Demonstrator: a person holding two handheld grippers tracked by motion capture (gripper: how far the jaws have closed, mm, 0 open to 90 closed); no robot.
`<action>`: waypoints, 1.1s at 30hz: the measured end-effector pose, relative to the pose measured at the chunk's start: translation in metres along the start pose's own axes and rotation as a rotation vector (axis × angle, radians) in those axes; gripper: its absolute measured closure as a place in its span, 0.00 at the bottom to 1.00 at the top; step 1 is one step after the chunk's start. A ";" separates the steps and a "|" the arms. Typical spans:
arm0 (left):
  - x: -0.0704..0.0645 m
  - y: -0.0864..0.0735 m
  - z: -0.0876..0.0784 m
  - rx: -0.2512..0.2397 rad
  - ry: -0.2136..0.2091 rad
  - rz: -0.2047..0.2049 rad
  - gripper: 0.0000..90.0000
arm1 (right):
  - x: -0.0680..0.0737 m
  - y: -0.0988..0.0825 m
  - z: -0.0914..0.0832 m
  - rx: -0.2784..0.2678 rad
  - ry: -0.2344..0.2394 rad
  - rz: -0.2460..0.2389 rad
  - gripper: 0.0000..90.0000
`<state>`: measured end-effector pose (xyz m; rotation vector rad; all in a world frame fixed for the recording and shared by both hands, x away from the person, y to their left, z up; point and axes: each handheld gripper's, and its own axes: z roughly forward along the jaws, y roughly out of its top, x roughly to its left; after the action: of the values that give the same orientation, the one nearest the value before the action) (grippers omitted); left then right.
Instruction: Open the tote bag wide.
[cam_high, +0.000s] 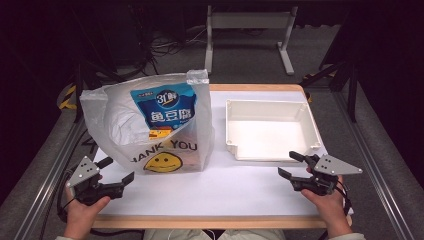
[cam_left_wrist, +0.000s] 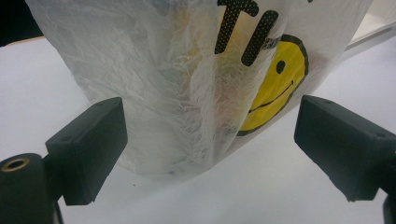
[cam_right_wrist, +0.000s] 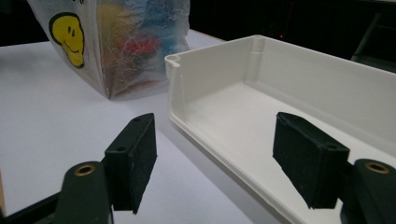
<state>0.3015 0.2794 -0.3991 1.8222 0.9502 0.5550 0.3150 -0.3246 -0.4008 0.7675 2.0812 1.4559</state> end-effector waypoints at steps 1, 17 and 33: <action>0.000 0.000 -0.001 -0.001 -0.005 -0.004 0.11 | 0.000 0.000 0.000 0.001 0.002 -0.001 0.35; 0.008 0.016 -0.009 -0.038 -0.037 -0.056 0.06 | 0.004 -0.001 0.005 0.021 0.013 -0.006 0.35; 0.008 0.016 -0.009 -0.032 -0.028 -0.043 0.06 | 0.004 -0.001 0.004 0.028 0.017 -0.005 0.34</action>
<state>0.3058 0.2867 -0.3808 1.7723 0.9544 0.5141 0.3149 -0.3195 -0.4035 0.7631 2.1193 1.4382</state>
